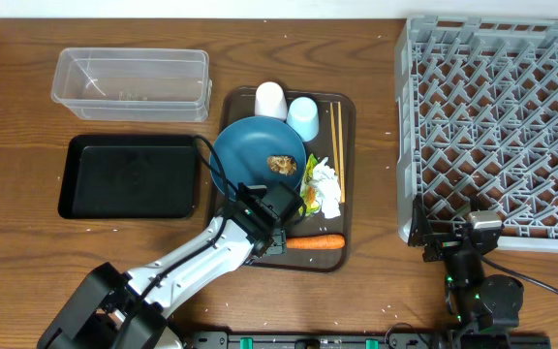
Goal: Sort waste into correct bins and load items into the dishwasher rack
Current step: 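Grasp the rim of the light-blue rice bowl with the left gripper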
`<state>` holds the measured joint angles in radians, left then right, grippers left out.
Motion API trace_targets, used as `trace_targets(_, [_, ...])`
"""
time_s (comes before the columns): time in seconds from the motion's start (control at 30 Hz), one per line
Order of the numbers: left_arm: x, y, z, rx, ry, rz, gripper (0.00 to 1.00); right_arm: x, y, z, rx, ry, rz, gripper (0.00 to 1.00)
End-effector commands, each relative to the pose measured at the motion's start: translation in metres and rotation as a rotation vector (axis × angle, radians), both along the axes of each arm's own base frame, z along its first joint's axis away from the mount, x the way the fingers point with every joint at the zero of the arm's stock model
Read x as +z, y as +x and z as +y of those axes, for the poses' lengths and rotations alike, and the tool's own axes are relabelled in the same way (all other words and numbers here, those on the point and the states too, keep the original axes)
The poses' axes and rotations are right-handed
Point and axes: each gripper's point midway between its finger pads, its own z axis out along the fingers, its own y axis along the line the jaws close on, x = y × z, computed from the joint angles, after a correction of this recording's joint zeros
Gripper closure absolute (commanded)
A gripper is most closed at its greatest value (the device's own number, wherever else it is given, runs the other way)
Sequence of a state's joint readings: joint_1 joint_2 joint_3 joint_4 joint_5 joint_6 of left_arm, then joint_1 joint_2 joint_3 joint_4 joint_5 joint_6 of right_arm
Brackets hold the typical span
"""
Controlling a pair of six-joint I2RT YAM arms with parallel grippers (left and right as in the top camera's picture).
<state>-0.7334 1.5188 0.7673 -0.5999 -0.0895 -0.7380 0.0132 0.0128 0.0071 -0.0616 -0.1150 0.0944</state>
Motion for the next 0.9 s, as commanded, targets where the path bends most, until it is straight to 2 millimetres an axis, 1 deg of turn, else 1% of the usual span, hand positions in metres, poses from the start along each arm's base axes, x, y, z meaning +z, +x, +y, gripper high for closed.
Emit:
trace_targets(0.0, [-0.0013, 0.0020, 0.0035, 0.025, 0.013, -0.007, 0.28, -0.0016, 0.0003, -0.0032, -0.014, -0.006, 0.004, 0.01])
trace_targets(0.1, [-0.0013, 0.0020, 0.0035, 0.025, 0.013, -0.007, 0.36, -0.0016, 0.0003, -0.0031, -0.013, -0.006, 0.004, 0.01])
trace_targets(0.2, [-0.0013, 0.0020, 0.0034, 0.025, 0.013, -0.007, 0.38, -0.0016, 0.0003, -0.0032, -0.014, -0.006, 0.004, 0.01])
trace_targets(0.4, [-0.0009, 0.0022, -0.0011, 0.012, 0.005, -0.016, 0.50, -0.0016, 0.0003, -0.0032, -0.014, -0.006, 0.004, 0.01])
trace_targets(0.63, [-0.0005, 0.0022, -0.0064, -0.017, -0.001, -0.026, 0.58, -0.0016, 0.0003, -0.0032, -0.014, -0.006, 0.004, 0.01])
trace_targets(0.7, [-0.0006, 0.0021, -0.0064, -0.017, -0.001, -0.025, 0.64, -0.0016, 0.0003, -0.0031, -0.013, -0.006, 0.004, 0.01])
trace_targets(0.83, [-0.0007, 0.0020, -0.0064, -0.017, -0.001, -0.025, 0.79, -0.0016, 0.0003, -0.0032, -0.014, -0.006, 0.004, 0.01])
trace_targets(0.87, [-0.0007, 0.0021, -0.0065, -0.017, -0.001, -0.025, 0.80, -0.0016, 0.0003, -0.0032, -0.014, -0.006, 0.004, 0.01])
